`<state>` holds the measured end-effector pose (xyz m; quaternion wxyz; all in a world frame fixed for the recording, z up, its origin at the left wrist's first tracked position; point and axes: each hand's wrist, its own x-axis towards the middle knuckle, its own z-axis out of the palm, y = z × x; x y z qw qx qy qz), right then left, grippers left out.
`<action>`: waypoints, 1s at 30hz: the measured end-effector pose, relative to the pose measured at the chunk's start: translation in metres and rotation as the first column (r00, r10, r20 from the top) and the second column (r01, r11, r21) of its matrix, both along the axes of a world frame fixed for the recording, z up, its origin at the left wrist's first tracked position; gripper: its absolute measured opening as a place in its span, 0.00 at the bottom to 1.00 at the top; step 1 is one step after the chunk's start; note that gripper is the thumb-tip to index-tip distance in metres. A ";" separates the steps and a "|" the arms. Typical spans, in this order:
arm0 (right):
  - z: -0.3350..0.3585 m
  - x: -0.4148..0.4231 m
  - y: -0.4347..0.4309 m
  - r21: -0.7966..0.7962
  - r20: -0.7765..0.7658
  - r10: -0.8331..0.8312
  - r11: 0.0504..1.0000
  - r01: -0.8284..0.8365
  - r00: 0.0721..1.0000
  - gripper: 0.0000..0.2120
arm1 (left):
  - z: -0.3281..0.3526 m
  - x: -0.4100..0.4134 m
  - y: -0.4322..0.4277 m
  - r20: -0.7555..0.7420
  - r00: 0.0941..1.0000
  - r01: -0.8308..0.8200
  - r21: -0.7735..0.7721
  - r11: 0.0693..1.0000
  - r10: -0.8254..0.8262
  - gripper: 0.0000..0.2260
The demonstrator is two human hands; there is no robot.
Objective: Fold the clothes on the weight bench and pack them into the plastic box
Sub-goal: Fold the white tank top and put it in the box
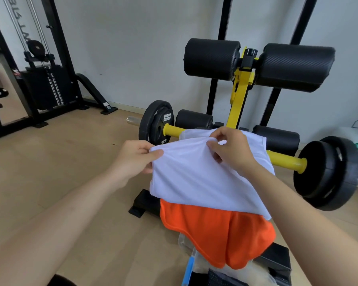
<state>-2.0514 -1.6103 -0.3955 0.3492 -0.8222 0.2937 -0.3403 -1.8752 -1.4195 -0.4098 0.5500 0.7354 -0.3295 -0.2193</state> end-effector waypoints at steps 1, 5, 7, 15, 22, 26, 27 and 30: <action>0.002 0.002 -0.001 -0.001 0.033 -0.025 1.000 0.025 0.999 0.03 | 0.001 0.002 -0.005 -0.040 0.999 -0.028 -0.037 0.999 0.027 0.05; 0.007 0.011 -0.007 -0.127 0.096 -0.039 0.991 0.051 0.995 0.08 | 0.011 0.012 -0.026 -0.029 0.983 -0.182 -0.157 0.971 0.180 0.03; 0.005 0.013 -0.010 -0.157 0.069 0.049 0.987 -0.038 0.996 0.16 | 0.011 0.021 -0.035 0.007 0.966 -0.251 -0.188 0.950 0.257 0.02; -0.009 -0.034 -0.039 -0.088 -0.020 -0.090 0.992 0.087 0.996 0.13 | -0.021 0.010 -0.051 0.400 0.917 -0.072 0.146 0.987 0.008 0.15; -0.011 -0.108 -0.036 -0.052 -0.248 0.074 0.995 -0.090 0.966 0.04 | -0.010 -0.041 -0.041 0.622 0.654 0.401 0.197 0.895 -0.430 0.08; -0.019 -0.138 -0.021 0.036 -0.320 0.165 0.986 -0.162 0.933 0.06 | -0.011 -0.052 -0.037 0.672 0.573 0.393 0.276 0.877 -0.468 0.15; -0.021 -0.142 -0.019 0.020 -0.326 0.157 0.987 -0.159 0.932 0.07 | -0.011 -0.053 -0.037 0.682 0.561 0.380 0.290 0.878 -0.468 0.15; -0.027 -0.149 -0.015 -0.070 -0.324 0.095 0.990 -0.124 0.941 0.11 | -0.011 -0.058 -0.035 0.740 0.497 0.328 0.324 0.887 -0.454 0.13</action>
